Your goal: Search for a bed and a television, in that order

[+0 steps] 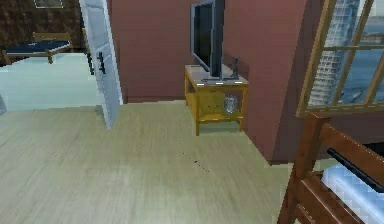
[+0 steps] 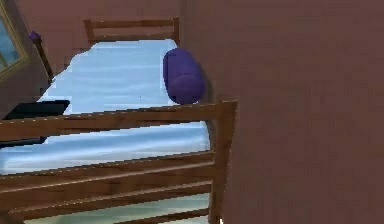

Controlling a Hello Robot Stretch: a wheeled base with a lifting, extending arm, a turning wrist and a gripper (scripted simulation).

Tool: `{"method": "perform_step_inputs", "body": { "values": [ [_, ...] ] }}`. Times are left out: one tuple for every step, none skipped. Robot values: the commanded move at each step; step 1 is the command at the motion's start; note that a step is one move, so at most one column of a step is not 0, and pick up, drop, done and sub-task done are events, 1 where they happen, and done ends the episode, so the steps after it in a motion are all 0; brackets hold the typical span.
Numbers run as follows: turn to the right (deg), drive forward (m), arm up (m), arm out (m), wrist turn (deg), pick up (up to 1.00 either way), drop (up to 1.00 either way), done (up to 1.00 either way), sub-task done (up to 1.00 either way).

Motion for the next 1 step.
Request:
{"method": "perform_step_inputs", "body": {
  "values": [
    [-3.0, 0.00, 0.00, 0.00, 0.0, 0.00, 0.00, 0.00, 0.00]
  ]
}}
